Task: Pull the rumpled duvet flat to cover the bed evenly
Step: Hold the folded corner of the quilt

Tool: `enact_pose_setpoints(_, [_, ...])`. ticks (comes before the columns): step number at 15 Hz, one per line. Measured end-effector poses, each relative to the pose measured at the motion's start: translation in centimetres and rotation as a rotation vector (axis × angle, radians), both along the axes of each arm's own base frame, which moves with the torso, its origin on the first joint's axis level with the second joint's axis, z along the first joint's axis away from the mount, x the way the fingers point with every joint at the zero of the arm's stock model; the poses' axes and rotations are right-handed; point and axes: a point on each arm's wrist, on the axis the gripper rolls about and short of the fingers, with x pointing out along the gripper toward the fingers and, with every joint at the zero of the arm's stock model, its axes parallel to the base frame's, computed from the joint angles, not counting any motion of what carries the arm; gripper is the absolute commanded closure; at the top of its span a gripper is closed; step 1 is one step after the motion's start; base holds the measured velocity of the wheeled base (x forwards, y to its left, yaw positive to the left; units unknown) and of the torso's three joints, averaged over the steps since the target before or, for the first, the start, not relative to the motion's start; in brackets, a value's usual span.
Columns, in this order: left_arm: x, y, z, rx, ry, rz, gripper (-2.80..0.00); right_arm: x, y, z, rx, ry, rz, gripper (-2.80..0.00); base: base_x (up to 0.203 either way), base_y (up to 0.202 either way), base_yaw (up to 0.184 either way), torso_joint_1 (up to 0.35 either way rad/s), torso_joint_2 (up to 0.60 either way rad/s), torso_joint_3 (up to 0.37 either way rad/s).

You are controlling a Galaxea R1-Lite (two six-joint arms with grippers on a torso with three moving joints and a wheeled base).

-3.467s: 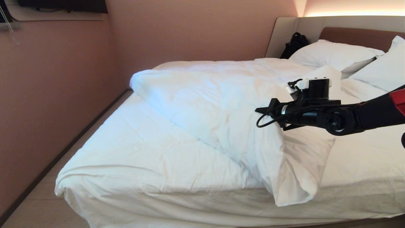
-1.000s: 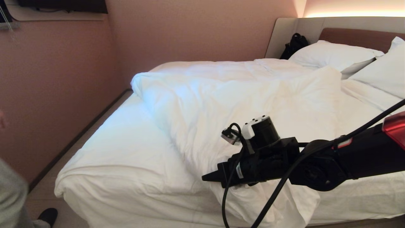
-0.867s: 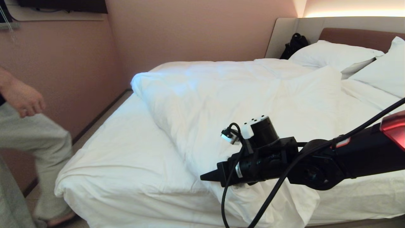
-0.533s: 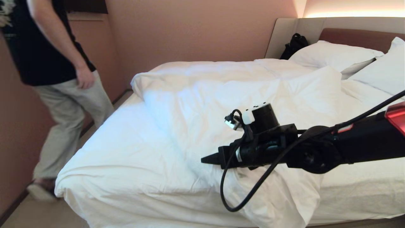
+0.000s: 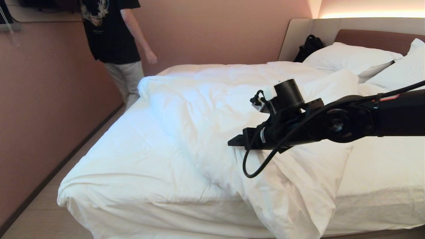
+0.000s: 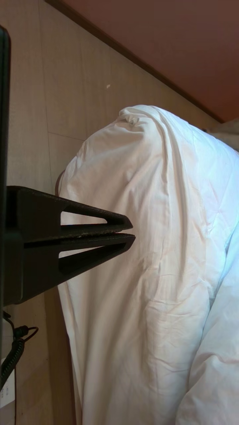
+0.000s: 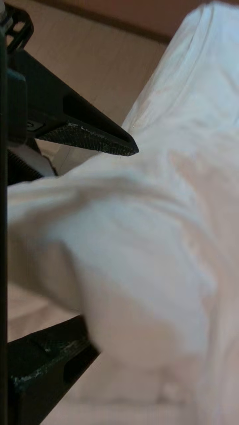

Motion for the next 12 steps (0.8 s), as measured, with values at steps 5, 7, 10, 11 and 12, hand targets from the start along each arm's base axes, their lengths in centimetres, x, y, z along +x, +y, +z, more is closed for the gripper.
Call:
enact_pose_setpoints(5, [0.0, 0.0, 0.0, 0.0, 0.001, -0.001, 0.0, -3.6, -1.5, 2.0, -0.13, 0.102, -0.013, -2.8, 0.0, 0.0, 0.0, 0.0, 0.0, 0.0])
enact_pose_setpoints(7, [0.0, 0.0, 0.0, 0.0, 0.0, 0.0, 0.0, -5.2, -3.0, 3.7, -0.134, 0.117, -0.028, -2.8, 0.0, 0.0, 0.0, 0.0, 0.0, 0.0])
enact_pose_setpoints(10, [0.0, 0.0, 0.0, 0.0, 0.0, -0.002, 0.0, -5.9, -5.4, 5.2, -0.121, 0.145, -0.087, -2.8, 0.0, 0.0, 0.0, 0.0, 0.0, 0.0])
enact_pose_setpoints(11, [0.0, 0.0, 0.0, 0.0, 0.0, -0.001, 0.0, -5.9, -6.0, 5.2, -0.117, 0.151, -0.103, -2.8, 0.0, 0.0, 0.0, 0.0, 0.0, 0.0])
enact_pose_setpoints(12, [0.0, 0.0, 0.0, 0.0, 0.001, -0.001, 0.0, -6.0, -6.3, 5.1, -0.119, 0.159, -0.111, 0.0, 0.0, 0.0, 0.0, 0.0, 0.0, 0.0])
